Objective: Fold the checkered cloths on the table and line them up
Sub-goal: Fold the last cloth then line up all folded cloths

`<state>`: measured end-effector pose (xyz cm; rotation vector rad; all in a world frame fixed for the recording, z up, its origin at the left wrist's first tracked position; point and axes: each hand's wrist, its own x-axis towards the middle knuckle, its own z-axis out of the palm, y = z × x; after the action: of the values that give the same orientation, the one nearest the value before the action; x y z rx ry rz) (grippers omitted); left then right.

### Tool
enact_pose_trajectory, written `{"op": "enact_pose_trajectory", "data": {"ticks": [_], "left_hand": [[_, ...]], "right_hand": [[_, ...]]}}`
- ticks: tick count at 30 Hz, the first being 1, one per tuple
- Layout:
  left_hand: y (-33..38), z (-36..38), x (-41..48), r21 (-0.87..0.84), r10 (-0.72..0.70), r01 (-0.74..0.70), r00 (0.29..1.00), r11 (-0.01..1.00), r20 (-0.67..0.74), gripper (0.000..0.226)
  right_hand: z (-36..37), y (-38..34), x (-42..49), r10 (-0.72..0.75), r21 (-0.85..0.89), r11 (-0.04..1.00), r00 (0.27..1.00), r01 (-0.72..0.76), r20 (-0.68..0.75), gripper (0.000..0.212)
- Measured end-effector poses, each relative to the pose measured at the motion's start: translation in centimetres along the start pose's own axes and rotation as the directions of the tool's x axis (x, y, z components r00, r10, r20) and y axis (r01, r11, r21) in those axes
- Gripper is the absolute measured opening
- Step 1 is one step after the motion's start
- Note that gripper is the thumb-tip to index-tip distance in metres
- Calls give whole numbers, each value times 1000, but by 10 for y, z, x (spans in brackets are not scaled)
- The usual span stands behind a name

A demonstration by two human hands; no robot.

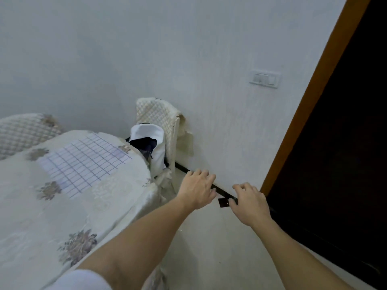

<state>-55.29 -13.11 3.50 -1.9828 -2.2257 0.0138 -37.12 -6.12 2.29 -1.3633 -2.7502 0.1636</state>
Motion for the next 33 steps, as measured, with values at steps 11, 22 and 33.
{"op": "enact_pose_trajectory", "data": {"ticks": [11, 22, 33], "left_hand": [[-84, -2, 58, 57, -302, 302, 953, 951, -17, 42], [-207, 31, 61, 55, -525, 524, 851, 850, -4, 38], [-377, 59, 10, 123, -732, 723, 677, 680, 76, 52]], "right_hand": [[-9, -38, 159, -353, -6, 936, 936, 353, 7, 46], [28, -158, 277, -613, -45, 788, 789, 614, 30, 35], [68, -350, 369, -822, -7, 565, 563, 825, 84, 46]]}}
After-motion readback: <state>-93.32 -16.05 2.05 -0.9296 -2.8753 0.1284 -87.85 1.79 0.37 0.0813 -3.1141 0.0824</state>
